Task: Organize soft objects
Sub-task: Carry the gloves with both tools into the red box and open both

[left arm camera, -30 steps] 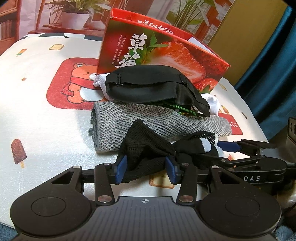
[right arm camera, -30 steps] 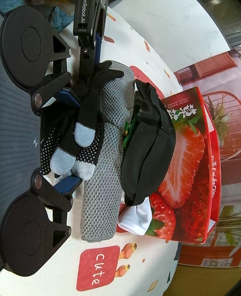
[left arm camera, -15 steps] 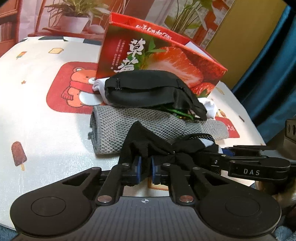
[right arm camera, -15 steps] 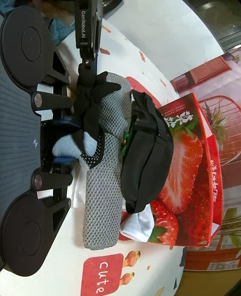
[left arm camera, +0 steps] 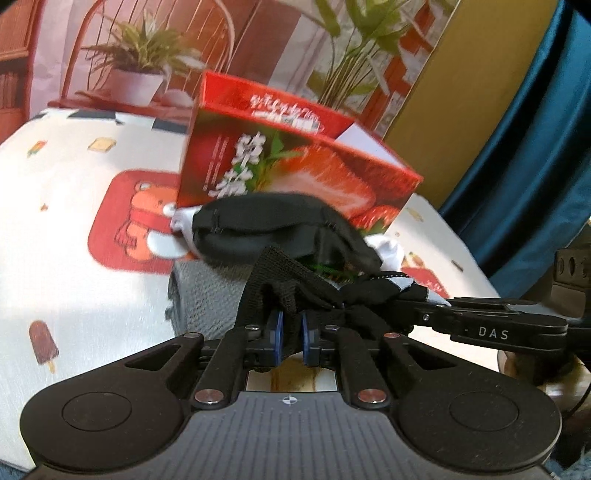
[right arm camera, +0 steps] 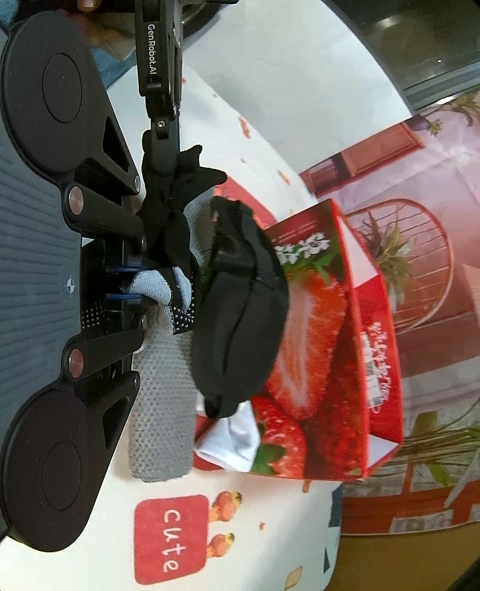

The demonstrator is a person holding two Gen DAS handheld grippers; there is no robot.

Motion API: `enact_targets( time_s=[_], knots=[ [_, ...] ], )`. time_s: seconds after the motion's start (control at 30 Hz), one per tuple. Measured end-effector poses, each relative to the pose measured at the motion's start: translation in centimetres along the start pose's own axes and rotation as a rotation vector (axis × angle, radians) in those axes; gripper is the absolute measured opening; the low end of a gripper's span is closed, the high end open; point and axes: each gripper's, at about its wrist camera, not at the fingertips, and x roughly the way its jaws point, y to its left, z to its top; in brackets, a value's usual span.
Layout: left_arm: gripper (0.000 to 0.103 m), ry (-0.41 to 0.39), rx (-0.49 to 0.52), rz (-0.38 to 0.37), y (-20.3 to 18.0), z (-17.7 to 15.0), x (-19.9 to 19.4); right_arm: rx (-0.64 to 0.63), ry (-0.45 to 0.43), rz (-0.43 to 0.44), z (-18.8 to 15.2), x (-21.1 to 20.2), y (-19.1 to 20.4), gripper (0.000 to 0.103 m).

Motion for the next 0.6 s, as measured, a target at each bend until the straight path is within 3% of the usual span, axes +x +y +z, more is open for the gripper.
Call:
enact_targets(
  time_s=[0.3,0.6],
  knots=[
    [0.011,-0.090,0.055,-0.033,-1.9,4.0,-2.0,-0.025,-0.105,0.002,3.6,-2.1,0.2,0.008],
    [0.011,-0.162,0.120,-0.052,-4.4,10.4,-1.2,-0.068,-0.208,-0.024,9.3,-3.2,-0.5,0.008]
  ],
)
